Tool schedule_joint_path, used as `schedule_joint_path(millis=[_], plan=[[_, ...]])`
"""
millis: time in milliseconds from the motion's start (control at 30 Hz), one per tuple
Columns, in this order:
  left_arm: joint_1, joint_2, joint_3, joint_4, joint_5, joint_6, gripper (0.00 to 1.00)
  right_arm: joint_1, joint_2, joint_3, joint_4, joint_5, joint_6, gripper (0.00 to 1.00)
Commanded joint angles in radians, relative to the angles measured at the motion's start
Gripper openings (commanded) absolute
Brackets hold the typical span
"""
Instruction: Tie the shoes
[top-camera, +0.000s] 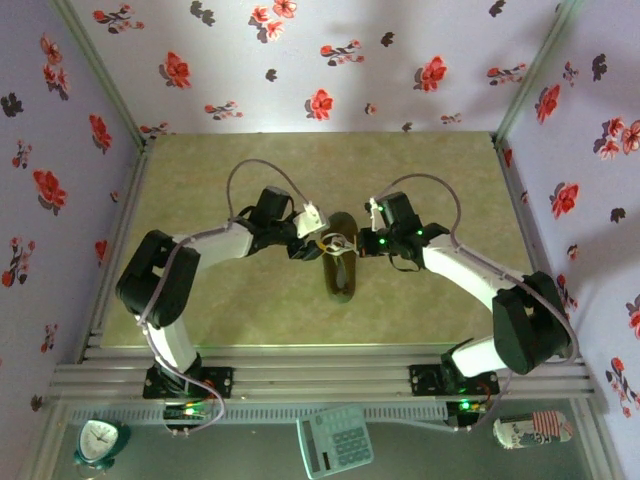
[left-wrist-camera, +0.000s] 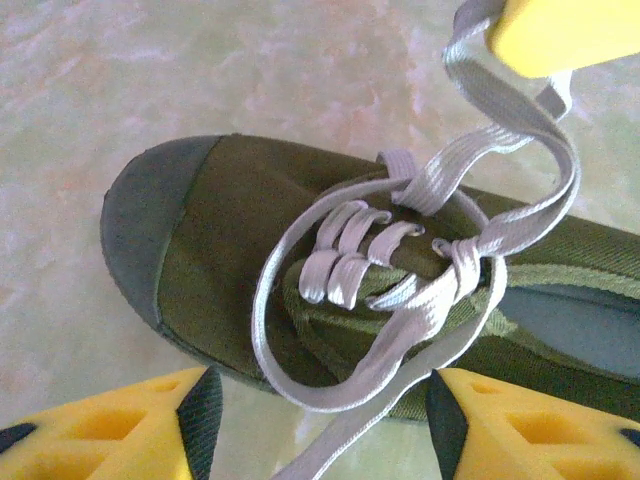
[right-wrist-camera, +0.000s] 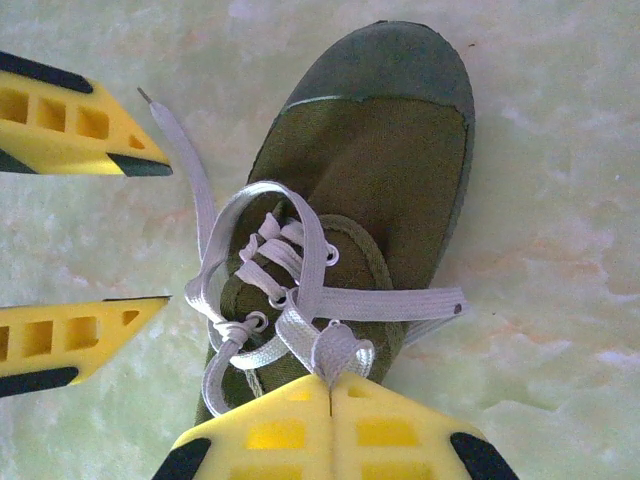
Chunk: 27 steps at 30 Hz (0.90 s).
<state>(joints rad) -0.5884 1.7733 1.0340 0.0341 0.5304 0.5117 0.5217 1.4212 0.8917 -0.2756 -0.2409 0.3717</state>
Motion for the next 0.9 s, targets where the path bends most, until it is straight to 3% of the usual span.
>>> schedule_joint_path(millis=[0,400,867], plan=[[0.007,0.026,0.043,-0.049,0.075,0.044,0.59,0.008,-0.008,0.03,-0.026,0.009,0.013,0.0],[0.001,0.088,0.112,-0.093,0.097,0.052,0.57,0.008,0.006,0.036,-0.024,0.001,0.018,0.0],[-0.009,0.12,0.145,-0.151,0.103,0.08,0.47,0.007,0.01,0.035,-0.029,-0.004,0.016,0.0]])
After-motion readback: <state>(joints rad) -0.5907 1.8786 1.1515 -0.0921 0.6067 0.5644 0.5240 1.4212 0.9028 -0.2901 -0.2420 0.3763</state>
